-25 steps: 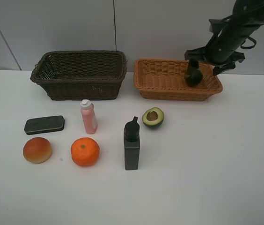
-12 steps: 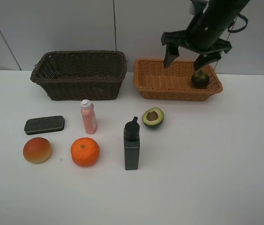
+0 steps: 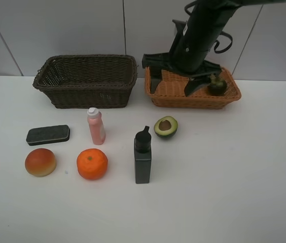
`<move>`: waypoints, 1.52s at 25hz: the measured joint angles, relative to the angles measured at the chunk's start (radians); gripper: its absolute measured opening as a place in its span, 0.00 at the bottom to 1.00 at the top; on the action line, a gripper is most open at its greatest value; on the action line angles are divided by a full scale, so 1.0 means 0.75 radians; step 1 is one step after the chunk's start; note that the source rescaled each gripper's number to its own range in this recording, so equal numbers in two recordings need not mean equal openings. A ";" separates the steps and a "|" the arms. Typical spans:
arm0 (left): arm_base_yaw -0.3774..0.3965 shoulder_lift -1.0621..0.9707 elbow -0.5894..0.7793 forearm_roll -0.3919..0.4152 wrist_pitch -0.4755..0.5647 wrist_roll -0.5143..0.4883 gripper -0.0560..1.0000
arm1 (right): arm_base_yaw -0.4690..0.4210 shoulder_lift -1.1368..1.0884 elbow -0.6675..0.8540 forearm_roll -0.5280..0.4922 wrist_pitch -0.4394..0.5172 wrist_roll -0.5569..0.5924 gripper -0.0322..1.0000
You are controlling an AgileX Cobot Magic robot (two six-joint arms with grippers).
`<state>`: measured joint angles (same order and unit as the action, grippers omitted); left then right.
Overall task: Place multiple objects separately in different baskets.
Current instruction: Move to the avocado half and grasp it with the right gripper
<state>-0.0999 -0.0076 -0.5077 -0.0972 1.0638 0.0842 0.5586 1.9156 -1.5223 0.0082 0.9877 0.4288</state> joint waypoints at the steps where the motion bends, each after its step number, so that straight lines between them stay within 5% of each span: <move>1: 0.000 0.000 0.000 0.000 0.000 0.000 0.85 | 0.009 0.030 0.000 -0.011 0.000 0.008 1.00; 38: 0.000 0.000 0.000 0.000 0.000 0.000 0.85 | -0.041 0.395 -0.001 -0.042 -0.115 0.042 1.00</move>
<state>-0.0999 -0.0076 -0.5077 -0.0972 1.0638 0.0842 0.5279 2.2119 -1.5230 -0.0235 0.9016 0.4603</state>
